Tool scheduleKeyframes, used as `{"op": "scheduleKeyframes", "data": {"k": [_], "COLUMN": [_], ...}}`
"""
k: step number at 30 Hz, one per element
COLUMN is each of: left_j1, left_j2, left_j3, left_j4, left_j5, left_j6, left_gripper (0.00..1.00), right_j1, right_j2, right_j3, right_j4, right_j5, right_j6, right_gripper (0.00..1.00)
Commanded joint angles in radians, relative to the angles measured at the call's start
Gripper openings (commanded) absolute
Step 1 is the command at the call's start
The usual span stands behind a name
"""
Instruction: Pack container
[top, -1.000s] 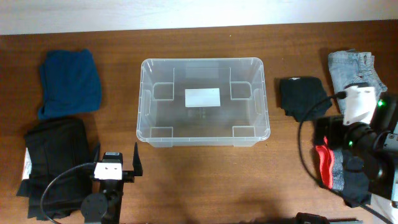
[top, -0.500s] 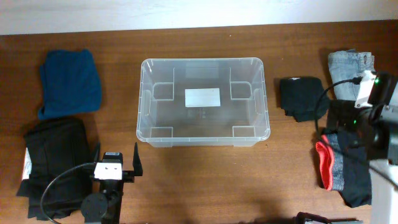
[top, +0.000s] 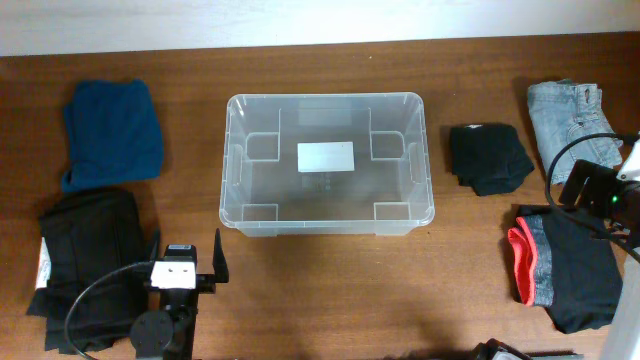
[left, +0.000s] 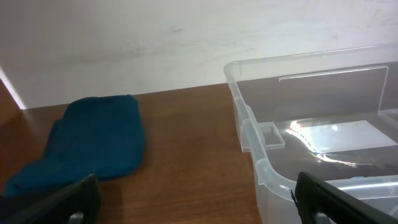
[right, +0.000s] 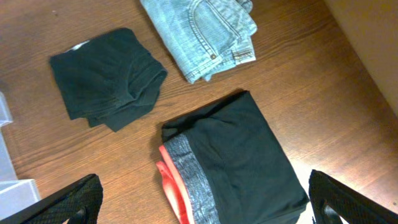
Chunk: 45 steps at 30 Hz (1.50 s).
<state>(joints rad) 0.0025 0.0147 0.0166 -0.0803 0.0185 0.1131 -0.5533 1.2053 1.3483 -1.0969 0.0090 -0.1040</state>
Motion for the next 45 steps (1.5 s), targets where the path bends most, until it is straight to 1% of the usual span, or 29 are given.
{"op": "scheduleKeyframes", "data": {"k": [1,5,8,14,15,18,20,23,26,28,31,33,37,40,43,45], "left_j1": [0.002,0.002,0.002,0.002,0.003,0.003,0.002,0.003,0.007,0.015,0.033,0.040,0.040,0.040,0.040,0.040], "left_j2": [-0.010,-0.010,-0.010,-0.010,-0.010,-0.006,0.013,0.092,0.225,0.334,0.530,0.668,0.855,0.918,0.927,0.926], "left_j3": [-0.008,-0.008,-0.008,0.003,0.013,0.074,0.145,0.278,0.453,0.598,0.873,1.082,1.395,1.509,1.532,1.532], "left_j4": [-0.002,0.024,0.083,0.172,0.176,0.153,0.086,0.013,-0.055,-0.138,-0.342,-0.520,-0.808,-0.900,-0.908,-0.906], "left_j5": [-0.014,-0.027,-0.025,0.061,0.061,0.062,0.071,0.068,0.042,0.042,0.038,0.038,0.050,0.100,0.182,0.202], "left_j6": [0.016,0.016,0.016,0.017,0.025,0.116,0.147,0.193,0.216,0.223,0.249,0.264,0.262,0.262,0.262,0.263], "left_gripper": [0.99,0.99,0.99,0.99,0.99,1.00,0.99,1.00,1.00,0.99,0.99,0.99,0.99,0.99,0.99,0.99], "right_j1": [-0.003,-0.003,-0.003,-0.003,-0.003,-0.003,-0.003,-0.003,-0.003,-0.003,-0.003,-0.003,-0.003,-0.003,-0.003,-0.003], "right_j2": [-0.006,-0.004,-0.004,-0.004,-0.004,-0.004,-0.004,-0.004,-0.004,-0.004,-0.004,-0.004,-0.004,-0.004,-0.004,-0.004], "right_j3": [0.014,0.013,0.013,0.013,0.013,0.013,0.013,0.013,0.013,0.014,0.013,0.013,0.013,0.013,0.013,0.013], "right_j4": [0.007,0.013,0.013,0.013,0.013,0.013,0.013,0.013,0.013,0.013,0.013,0.013,0.013,0.013,0.013,0.013], "right_j5": [-0.033,-0.032,-0.032,-0.032,-0.032,-0.032,-0.032,-0.032,-0.032,-0.032,-0.032,-0.032,-0.032,-0.032,-0.032,-0.032], "right_j6": [0.012,0.012,0.012,0.012,0.012,0.012,0.012,0.012,0.012,0.012,0.012,0.012,0.012,0.012,0.012,0.012], "right_gripper": [0.98,0.98,0.98,0.98,0.98,0.98,0.98,0.98,0.98,0.98,0.98,0.98,0.98,0.98,0.98,0.98]}}
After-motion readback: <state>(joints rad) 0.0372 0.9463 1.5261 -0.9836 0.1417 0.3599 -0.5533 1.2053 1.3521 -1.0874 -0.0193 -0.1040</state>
